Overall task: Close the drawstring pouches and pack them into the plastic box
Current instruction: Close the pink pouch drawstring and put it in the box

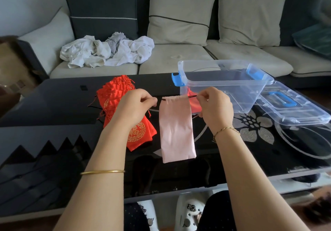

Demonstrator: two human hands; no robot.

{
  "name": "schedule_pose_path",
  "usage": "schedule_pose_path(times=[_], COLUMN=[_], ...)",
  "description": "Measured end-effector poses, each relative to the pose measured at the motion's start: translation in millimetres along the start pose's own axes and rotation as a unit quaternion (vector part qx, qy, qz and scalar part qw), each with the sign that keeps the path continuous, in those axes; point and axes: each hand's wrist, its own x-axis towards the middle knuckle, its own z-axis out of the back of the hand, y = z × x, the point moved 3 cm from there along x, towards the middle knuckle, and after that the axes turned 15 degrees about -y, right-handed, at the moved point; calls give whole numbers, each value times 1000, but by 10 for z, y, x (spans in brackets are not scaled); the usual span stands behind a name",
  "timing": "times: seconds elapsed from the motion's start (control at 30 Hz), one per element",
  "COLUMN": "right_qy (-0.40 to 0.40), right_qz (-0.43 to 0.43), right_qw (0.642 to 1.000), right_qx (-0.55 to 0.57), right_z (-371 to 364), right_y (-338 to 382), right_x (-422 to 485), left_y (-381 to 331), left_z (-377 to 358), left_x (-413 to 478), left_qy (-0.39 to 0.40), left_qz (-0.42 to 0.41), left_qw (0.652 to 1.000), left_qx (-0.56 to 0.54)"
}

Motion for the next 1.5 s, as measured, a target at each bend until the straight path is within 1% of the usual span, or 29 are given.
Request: schedule_pose_path(times=[0.13,0.17,0.23,0.3,0.33,0.37,0.4,0.43,0.47,0.5,0.53,0.57,0.6,0.63,0.67,0.7,0.77,0.8,0.87,0.93,1.0,1.07,1.13,1.2,1.23,1.3,1.33,1.43,1.5], right_qy=[44,44,14,-3,5,22,46,71,91,104,110,114,117,123,128,129,122,116,102,99,113,135,161,184,193,210,220,253,284], right_qz=[-96,-119,-180,-253,-297,-352,-414,-473,-521,-555,-572,-577,-570,-556,-538,-516,-453,-416,-345,-287,-241,-215,-235,-285,-297,-276,-258,-192,-141], right_qw=[987,982,965,939,921,892,848,790,724,662,615,588,578,579,589,606,664,698,762,810,838,850,836,813,820,863,878,907,918], right_qx=[118,142,189,233,253,283,328,384,442,493,531,556,572,583,589,592,582,571,538,502,476,461,469,474,450,366,337,277,238], right_z=[-28,-19,7,-7,-34,-73,-122,-169,-215,-240,-256,-259,-249,-225,-194,-160,-85,-51,20,74,90,71,44,5,-14,-61,-81,-92,-81], right_y=[-55,-79,-161,-214,-213,-198,-170,-132,-94,-54,-29,-6,23,61,98,133,201,237,317,400,464,495,492,458,435,384,366,359,367], right_x=[-4,10,50,61,44,7,-38,-83,-119,-141,-149,-142,-128,-118,-105,-89,-56,-41,-14,-1,-12,-39,-55,-60,-63,-75,-83,-92,-107], left_y=[47,73,142,166,151,112,50,-22,-95,-149,-179,-205,-229,-246,-257,-262,-277,-286,-298,-311,-311,-294,-267,-237,-222,-203,-196,-210,-230], left_z=[5,14,36,35,14,-20,-56,-90,-108,-123,-137,-148,-155,-162,-167,-173,-177,-182,-194,-201,-219,-252,-268,-269,-269,-269,-270,-270,-264], left_x=[20,24,45,48,48,41,36,34,30,28,33,35,30,23,10,-5,-45,-66,-111,-146,-146,-134,-127,-134,-134,-123,-112,-102,-104], left_qy=[-11,-23,-63,-96,-98,-85,-60,-36,-21,-18,-20,-23,-21,-10,6,27,70,89,121,146,152,146,130,120,116,106,100,93,90], left_qz=[46,68,130,211,257,297,321,331,334,334,330,323,316,308,299,289,268,262,263,255,218,180,168,187,199,214,216,222,224], left_qw=[996,994,983,955,927,886,837,784,735,701,684,686,704,730,759,786,831,845,863,876,905,931,942,938,933,927,926,917,911], left_qx=[-69,-81,-110,-183,-255,-345,-440,-525,-589,-630,-651,-651,-636,-610,-579,-545,-483,-458,-415,-383,-333,-282,-259,-266,-275,-289,-293,-318,-334])
